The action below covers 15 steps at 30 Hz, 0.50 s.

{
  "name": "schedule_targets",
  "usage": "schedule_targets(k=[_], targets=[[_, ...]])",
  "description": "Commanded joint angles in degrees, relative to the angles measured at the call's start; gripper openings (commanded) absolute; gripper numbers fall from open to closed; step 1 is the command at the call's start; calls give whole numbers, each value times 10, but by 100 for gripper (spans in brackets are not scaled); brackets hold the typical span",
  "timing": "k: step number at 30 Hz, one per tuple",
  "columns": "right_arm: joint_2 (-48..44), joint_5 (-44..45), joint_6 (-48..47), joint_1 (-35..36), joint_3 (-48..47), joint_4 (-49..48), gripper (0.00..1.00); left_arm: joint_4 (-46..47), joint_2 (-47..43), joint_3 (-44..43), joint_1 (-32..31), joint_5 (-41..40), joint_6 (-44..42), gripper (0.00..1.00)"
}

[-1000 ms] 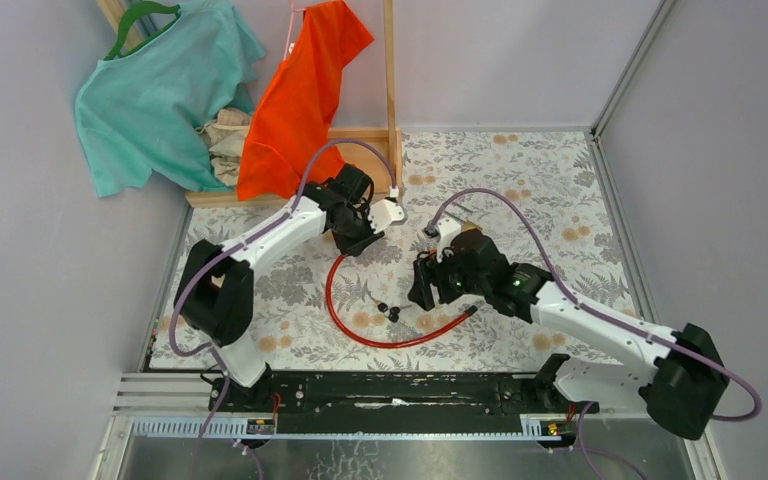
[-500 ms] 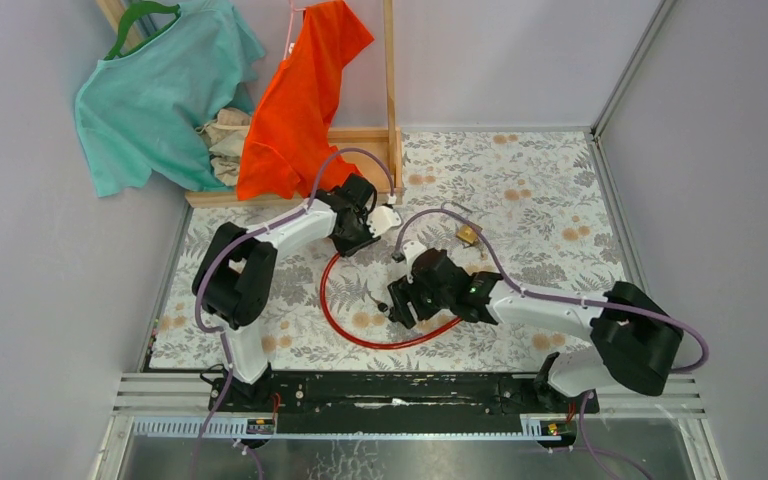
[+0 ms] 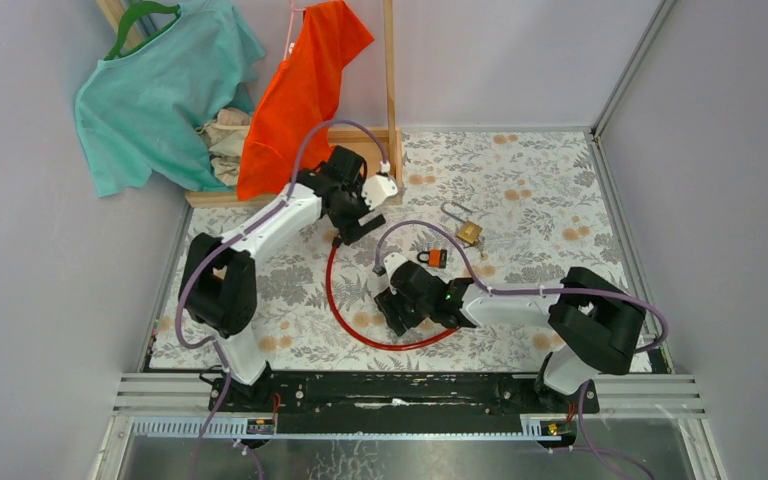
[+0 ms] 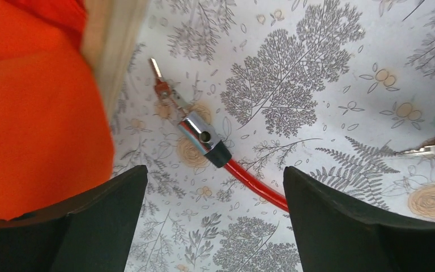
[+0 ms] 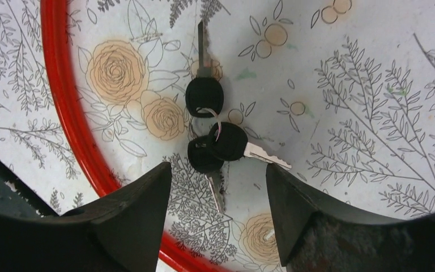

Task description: Unlock with the key

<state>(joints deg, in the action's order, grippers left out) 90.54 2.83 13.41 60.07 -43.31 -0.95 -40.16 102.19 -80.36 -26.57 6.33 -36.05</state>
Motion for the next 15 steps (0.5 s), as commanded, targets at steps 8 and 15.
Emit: schedule_targets(k=[8, 15], targets=[[43, 38, -16, 6, -47, -27, 54, -83, -94, -74, 29, 62, 49, 100], [30, 37, -18, 6, -44, -12, 30, -97, -133, -42, 44, 77, 42, 100]])
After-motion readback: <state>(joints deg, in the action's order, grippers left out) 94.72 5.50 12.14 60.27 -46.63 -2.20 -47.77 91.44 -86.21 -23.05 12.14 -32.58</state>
